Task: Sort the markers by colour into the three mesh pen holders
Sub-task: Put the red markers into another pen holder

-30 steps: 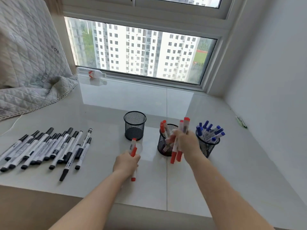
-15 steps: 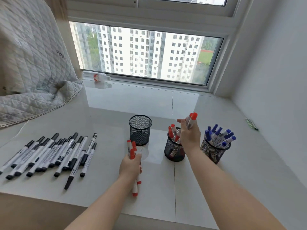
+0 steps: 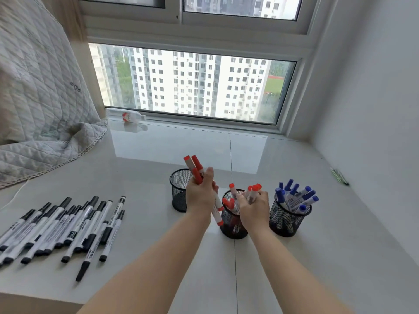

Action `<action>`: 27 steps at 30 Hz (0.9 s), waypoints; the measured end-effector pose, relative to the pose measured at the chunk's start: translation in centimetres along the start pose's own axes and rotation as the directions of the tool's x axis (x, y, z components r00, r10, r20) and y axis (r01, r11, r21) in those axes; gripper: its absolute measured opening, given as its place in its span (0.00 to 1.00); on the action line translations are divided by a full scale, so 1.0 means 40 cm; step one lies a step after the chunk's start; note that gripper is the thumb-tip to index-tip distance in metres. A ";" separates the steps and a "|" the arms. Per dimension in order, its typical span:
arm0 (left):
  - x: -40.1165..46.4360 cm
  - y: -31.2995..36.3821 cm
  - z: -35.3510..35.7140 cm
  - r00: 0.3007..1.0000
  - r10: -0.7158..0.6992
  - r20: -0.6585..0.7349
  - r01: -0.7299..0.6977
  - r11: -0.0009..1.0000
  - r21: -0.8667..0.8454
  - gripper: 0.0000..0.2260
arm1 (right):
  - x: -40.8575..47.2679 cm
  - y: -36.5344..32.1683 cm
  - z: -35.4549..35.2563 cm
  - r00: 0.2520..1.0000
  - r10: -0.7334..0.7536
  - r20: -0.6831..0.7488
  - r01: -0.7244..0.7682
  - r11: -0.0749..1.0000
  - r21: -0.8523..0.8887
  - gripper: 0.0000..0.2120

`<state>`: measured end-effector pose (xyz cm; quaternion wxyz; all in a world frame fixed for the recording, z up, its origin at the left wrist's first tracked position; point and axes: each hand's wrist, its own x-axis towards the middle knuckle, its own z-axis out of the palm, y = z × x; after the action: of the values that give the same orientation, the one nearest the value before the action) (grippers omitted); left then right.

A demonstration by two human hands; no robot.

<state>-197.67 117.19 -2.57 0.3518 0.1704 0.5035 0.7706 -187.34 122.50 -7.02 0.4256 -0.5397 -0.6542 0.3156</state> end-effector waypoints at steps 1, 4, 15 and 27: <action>0.007 0.000 0.009 1.000 0.023 -0.021 -0.023 1.000 -0.006 0.09 | -0.006 0.001 -0.004 1.000 0.006 -0.005 -0.006 1.000 0.006 0.16; 0.025 -0.008 0.031 0.995 0.070 -0.064 -0.073 0.997 -0.035 0.10 | -0.019 0.008 -0.017 0.998 0.066 -0.019 -0.063 0.991 0.119 0.11; 0.026 -0.071 0.068 0.995 0.094 0.035 -0.098 0.985 0.142 0.09 | -0.009 0.012 -0.036 0.999 -0.017 0.042 0.009 0.981 0.194 0.06; 0.018 -0.091 0.022 0.946 0.090 0.310 -0.268 0.756 0.597 0.08 | -0.018 0.017 -0.032 0.998 -0.027 0.055 0.015 0.979 0.204 0.06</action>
<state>-196.27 119.17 -5.52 0.2614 0.4266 0.6627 0.5573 -185.85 121.88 -7.20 0.4629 -0.4771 -0.6361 0.3919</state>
